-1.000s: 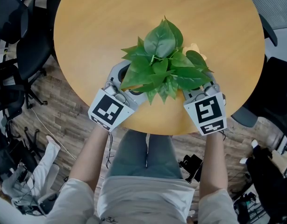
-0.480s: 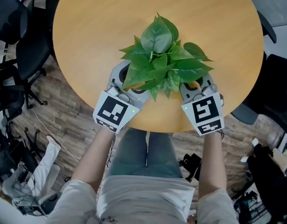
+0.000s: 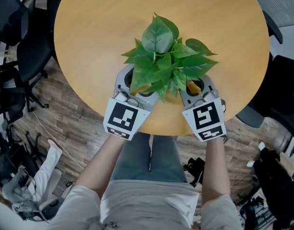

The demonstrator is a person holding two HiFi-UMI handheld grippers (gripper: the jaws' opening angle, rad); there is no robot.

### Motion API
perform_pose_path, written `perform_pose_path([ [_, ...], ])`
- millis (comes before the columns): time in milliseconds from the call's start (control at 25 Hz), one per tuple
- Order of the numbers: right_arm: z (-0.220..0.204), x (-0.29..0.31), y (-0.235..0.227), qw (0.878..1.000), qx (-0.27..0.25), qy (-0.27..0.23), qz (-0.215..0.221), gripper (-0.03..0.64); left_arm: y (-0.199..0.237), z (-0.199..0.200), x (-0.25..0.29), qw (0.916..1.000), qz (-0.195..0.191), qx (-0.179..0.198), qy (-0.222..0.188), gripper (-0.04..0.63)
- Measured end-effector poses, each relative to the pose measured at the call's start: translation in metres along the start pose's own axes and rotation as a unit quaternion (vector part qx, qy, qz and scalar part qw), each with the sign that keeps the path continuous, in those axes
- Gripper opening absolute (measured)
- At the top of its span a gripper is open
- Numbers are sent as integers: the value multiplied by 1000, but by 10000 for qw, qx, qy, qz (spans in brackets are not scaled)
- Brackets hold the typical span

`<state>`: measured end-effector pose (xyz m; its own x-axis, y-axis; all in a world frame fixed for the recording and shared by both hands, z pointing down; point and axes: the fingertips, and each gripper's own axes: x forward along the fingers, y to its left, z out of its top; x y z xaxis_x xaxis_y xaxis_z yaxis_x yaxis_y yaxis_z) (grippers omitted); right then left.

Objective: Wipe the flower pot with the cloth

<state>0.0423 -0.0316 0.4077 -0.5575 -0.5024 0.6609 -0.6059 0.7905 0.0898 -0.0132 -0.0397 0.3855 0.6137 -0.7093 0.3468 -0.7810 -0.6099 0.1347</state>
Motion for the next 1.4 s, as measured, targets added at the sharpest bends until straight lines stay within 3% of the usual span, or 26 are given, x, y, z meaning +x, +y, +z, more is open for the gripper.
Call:
perform_pose_path([
  [960,-6,-5,26,9995,-108,-28,312,52,-10,1,8,9972,713,-231,-22,350],
  [1400,-6,-4,22,9996,-33,-32,269,54,-14,-4,-2,9997,226,-13,118,350],
])
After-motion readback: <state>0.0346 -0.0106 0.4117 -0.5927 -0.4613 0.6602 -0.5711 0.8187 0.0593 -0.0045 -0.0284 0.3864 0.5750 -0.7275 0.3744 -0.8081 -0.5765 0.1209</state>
